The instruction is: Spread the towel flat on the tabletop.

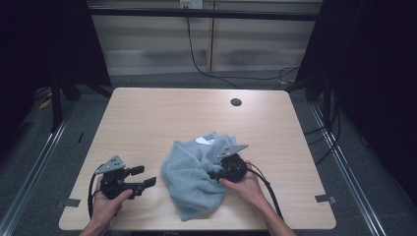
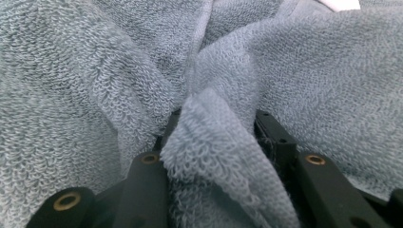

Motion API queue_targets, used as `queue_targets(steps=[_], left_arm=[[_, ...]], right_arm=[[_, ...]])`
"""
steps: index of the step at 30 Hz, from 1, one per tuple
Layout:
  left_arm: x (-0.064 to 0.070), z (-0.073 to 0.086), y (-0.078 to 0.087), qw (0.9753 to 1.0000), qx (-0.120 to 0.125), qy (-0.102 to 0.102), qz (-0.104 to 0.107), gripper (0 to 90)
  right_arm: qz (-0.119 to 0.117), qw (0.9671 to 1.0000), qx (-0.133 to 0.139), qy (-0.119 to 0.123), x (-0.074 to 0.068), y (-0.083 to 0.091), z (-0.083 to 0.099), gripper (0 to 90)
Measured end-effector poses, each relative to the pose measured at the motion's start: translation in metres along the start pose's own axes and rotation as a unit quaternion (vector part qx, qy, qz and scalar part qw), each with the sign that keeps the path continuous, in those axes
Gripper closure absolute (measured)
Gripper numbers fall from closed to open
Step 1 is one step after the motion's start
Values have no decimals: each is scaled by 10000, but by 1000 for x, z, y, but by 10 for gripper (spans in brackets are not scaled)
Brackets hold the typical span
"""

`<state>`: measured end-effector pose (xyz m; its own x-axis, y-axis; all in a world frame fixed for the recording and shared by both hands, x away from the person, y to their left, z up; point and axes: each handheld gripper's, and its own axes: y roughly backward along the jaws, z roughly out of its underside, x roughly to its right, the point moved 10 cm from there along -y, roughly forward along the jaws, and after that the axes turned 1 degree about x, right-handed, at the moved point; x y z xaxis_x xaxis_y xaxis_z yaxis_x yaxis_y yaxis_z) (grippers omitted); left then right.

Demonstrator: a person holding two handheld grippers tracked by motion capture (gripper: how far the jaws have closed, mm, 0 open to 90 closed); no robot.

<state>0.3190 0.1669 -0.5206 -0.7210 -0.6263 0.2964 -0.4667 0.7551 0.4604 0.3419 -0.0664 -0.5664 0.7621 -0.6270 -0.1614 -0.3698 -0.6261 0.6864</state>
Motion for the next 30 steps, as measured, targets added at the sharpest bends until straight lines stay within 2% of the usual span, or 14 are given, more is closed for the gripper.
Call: queue_targets(steps=[2,3,7,9,13,14,15,17,18,19,22,25,27,30], left_arm=[[-1,-1,2,10000,38,20,-4,268],[-1,-1,3,10000,51,26,2,268],[0,-1,7,9999,66,22,98,322],[4,-2,7,9996,70,-58,261,345],[4,-13,-7,9995,-1,-159,259,356],[4,-17,-11,9994,-43,-243,239,358],[4,-21,-17,9993,-87,-272,254,358],[3,-29,-33,9989,-203,-325,279,367],[2,-32,-40,9987,-227,-357,274,368],[2,-35,-50,9982,-291,-316,408,367],[1,-37,-79,9975,-473,-277,436,361],[7,-30,-100,9955,-682,-285,587,365],[15,-17,-107,9914,-991,-434,740,346],[18,-5,-110,9892,-1160,-521,735,326]], right_arm=[[-281,9994,-55,212,-20,-4,-1,621],[-281,9994,-55,212,-20,-4,-1,621],[-723,9957,-289,492,-46,-1,4,564],[-722,9956,-348,480,-49,3,5,538],[-659,9967,-283,391,-53,23,6,426],[-605,9977,-8,313,-50,38,-5,385],[-605,9977,-8,313,-50,38,-5,385],[-507,9981,312,183,-41,53,-23,372],[-351,9985,369,182,-33,58,-32,383],[-312,9987,371,158,-28,58,-37,383],[-169,9997,145,58,-11,42,-43,347],[-39,9997,-221,-42,0,10,-31,252],[-30,9995,-276,-131,2,-3,-21,231],[110,9995,-260,-113,6,-7,-13,233]])
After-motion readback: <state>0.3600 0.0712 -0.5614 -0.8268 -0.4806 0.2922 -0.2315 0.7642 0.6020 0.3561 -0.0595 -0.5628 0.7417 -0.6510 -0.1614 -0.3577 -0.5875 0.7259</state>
